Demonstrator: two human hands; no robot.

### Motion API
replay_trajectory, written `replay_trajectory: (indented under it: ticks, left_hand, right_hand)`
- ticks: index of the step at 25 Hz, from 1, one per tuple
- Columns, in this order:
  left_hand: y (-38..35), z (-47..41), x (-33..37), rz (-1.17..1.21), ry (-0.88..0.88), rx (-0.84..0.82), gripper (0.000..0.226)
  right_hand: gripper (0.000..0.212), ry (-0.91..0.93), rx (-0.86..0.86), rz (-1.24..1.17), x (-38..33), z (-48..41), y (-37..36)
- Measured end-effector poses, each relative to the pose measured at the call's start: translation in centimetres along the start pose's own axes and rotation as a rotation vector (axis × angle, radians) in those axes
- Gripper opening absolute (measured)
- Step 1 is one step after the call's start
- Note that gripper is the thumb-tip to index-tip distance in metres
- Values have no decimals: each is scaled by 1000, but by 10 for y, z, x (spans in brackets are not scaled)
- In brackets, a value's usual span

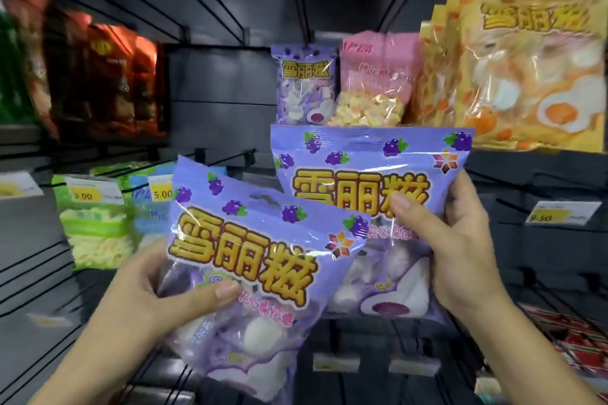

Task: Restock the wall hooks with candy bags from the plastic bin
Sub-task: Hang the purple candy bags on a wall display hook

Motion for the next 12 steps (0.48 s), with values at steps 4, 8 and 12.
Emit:
replay_trajectory:
  ticks: [4,8,12]
  left_hand:
    - [-5,-23,13,99,-34,-200,55]
    - [-12,-36,23,196,-60,-396,49]
    - [-7,-43,17,227,-63,-382,49]
  right_hand:
    - [35,-65,-55,-123,0,-21,-26]
    - [42,-138,-40,-238,6,-40,-43]
    - [35,-198,-90,-264,11,-51,-52]
Point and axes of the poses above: each hand's wrist, its own z-axis away from the middle knuckle, its own y-axis out of the back of the hand, x = y × z, the point moved 1 cm from there along -z, towards the middle knuckle, and after that the axes turned 3 degrees about -z, right-handed, at the moved point
